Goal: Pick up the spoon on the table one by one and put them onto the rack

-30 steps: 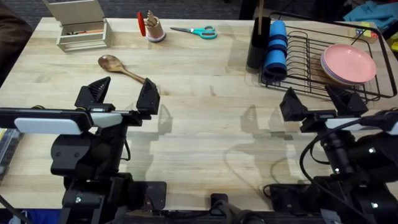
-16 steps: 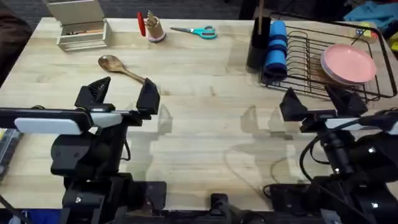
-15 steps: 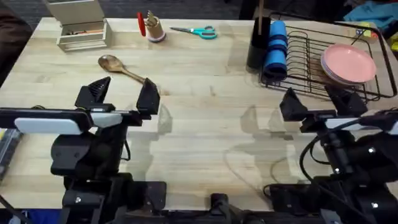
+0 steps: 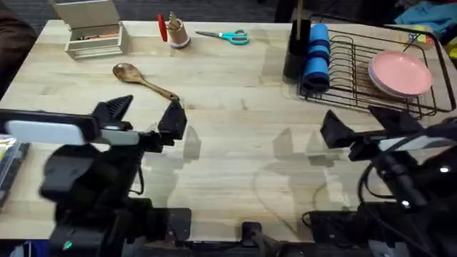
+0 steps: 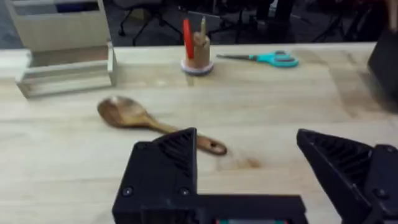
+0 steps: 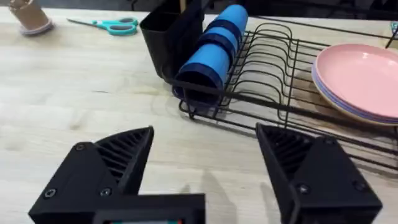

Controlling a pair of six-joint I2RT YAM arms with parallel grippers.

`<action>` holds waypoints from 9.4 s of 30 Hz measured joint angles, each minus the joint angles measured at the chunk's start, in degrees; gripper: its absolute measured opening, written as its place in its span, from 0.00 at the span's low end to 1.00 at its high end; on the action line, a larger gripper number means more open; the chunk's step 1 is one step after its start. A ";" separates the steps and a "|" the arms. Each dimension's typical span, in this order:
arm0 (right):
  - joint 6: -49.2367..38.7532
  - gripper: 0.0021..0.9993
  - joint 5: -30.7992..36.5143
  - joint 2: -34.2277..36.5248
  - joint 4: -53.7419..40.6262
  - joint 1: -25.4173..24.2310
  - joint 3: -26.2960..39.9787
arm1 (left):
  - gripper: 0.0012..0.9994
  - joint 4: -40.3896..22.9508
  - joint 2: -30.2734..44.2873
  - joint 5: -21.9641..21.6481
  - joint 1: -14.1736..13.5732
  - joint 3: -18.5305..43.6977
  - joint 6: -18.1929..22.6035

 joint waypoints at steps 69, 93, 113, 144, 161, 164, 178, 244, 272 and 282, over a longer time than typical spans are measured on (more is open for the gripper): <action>0.02 0.99 -1.06 51.02 -20.88 0.00 56.62 | 0.99 -25.61 68.55 -18.11 0.00 58.35 -33.36; 0.00 0.99 -1.06 57.42 -22.23 0.00 56.69 | 0.99 -16.71 89.55 -19.96 5.87 58.35 -35.88; 0.00 0.99 -1.08 57.42 -22.23 0.00 56.69 | 0.99 -8.50 105.85 -16.89 6.95 58.36 -36.00; 0.02 0.99 -1.06 57.42 -22.23 0.00 56.69 | 0.05 -10.83 106.73 -17.86 7.02 59.86 -36.10; 0.00 0.99 -1.06 57.42 -22.23 0.00 56.69 | 0.04 -18.35 106.82 -17.44 7.02 62.26 -36.24; 0.02 0.99 -1.06 57.42 -22.23 0.00 56.69 | 0.04 -21.28 107.59 -17.14 7.02 64.10 -36.23; 0.00 0.99 -1.06 57.42 -22.23 0.00 56.69 | 0.04 -36.45 109.28 -18.52 7.02 80.74 -36.19; 0.00 0.99 -1.06 57.40 -22.02 0.00 56.69 | 0.04 18.08 109.28 -20.05 -39.77 86.04 -30.83; 0.02 0.99 -1.06 57.42 -21.99 0.00 56.69 | 0.04 29.39 116.17 -18.21 -40.68 76.14 -30.88; 0.00 0.99 -1.06 57.42 -21.97 0.00 56.69 | 0.38 24.25 116.17 -18.06 -40.68 76.14 -25.31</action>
